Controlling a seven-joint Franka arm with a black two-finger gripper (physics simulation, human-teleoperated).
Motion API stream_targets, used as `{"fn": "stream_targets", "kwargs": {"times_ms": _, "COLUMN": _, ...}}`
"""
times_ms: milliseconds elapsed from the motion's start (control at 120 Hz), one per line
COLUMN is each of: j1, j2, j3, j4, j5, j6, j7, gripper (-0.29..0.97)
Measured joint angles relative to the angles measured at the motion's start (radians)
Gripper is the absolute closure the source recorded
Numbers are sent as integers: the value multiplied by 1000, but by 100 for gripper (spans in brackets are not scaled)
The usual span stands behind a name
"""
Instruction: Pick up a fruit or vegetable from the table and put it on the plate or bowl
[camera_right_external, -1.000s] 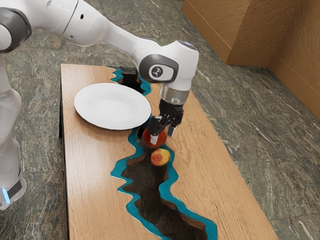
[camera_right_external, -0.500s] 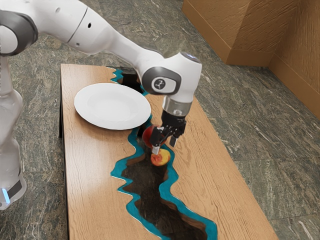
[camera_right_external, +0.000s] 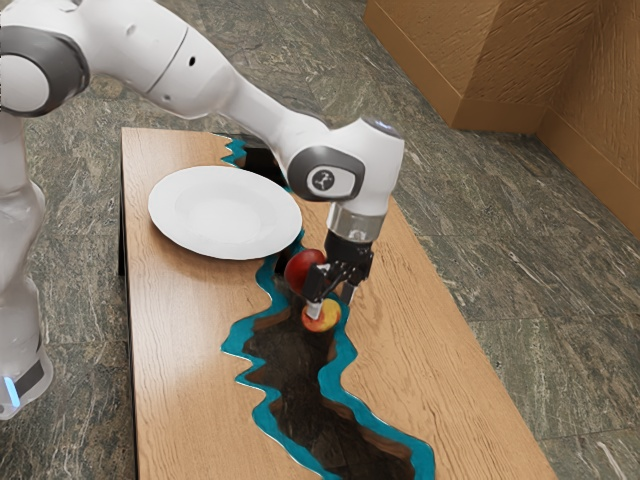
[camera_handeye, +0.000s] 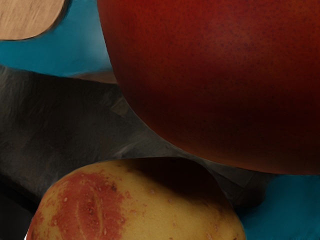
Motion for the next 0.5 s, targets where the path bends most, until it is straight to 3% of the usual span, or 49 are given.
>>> {"fn": "stream_targets", "kwargs": {"times_ms": 500, "j1": -8, "j2": 19, "j3": 1, "j4": -32, "j5": -41, "j6": 45, "j7": 17, "gripper": 0}}
